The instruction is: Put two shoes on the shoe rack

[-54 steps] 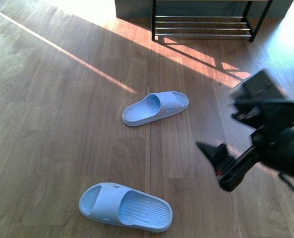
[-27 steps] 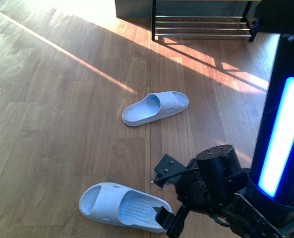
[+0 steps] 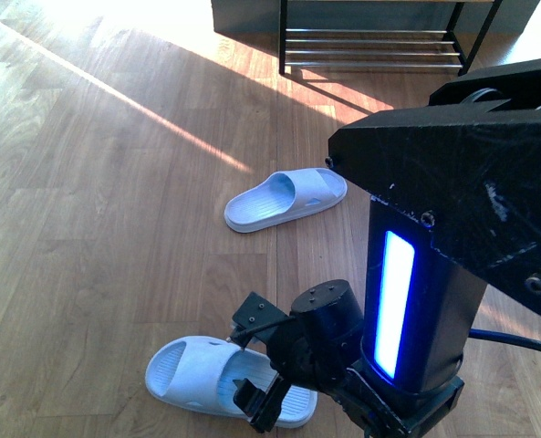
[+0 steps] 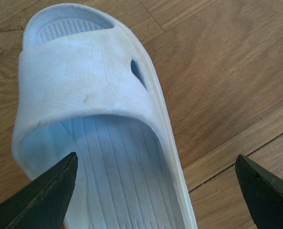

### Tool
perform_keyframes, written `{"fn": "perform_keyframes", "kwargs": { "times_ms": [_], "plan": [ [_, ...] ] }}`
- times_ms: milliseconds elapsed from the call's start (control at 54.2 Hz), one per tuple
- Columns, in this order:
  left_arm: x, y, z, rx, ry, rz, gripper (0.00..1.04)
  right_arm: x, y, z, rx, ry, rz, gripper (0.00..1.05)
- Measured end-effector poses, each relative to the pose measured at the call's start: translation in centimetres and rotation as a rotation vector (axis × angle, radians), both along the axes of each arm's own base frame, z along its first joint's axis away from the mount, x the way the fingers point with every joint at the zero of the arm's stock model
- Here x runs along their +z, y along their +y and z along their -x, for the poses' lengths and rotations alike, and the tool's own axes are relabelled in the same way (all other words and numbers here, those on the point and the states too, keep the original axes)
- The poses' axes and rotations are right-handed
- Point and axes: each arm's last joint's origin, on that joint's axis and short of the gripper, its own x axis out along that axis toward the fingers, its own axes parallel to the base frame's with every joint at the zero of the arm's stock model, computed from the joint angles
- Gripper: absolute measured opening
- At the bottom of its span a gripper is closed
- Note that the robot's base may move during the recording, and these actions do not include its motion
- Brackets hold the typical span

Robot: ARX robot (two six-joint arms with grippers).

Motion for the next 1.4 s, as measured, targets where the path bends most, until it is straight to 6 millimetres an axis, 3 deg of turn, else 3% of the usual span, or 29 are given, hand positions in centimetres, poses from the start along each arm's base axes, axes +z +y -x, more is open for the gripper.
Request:
{"fn": "perform_keyframes", "kwargs": {
  "times_ms": [480, 609, 904, 1014, 1070, 1180, 1254, 1402],
  "plan": [
    [0.0, 0.0, 0.0, 0.0, 0.0, 0.0, 0.95, -1.6, 2.5, -1.7, 0.024, 0.028, -0.076, 0.94],
    [0.0, 0.0, 0.0, 0.0, 0.0, 0.0, 0.95, -1.9, 2.7, -2.3, 0.015, 0.034, -0.077, 0.7],
    [0.0, 0.0, 0.0, 0.0, 0.0, 0.0, 0.95, -1.8, 2.6, -2.6, -0.018, 0.044, -0.089, 0.28],
    [0.0, 0.0, 0.0, 0.0, 0.0, 0.0, 0.95, -1.6, 1.3, -2.2, -0.041, 0.053, -0.102, 0.04],
    [0.0, 0.0, 0.0, 0.0, 0.0, 0.0, 0.95, -1.4, 0.6, -2.1, -0.071, 0.059, -0.109, 0.01],
    [0.0, 0.0, 0.0, 0.0, 0.0, 0.0, 0.95, 0.3, -0.6, -2.3, -0.19, 0.024, -0.124, 0.01],
    [0.0, 0.0, 0.0, 0.0, 0.0, 0.0, 0.95, 2.9, -1.6, -3.2, -0.319, -0.035, -0.157, 0.01],
    [0.0, 0.0, 0.0, 0.0, 0.0, 0.0, 0.95, 8.7, -5.4, -5.5, -0.602, -0.144, -0.2, 0.01]
  ]
}}
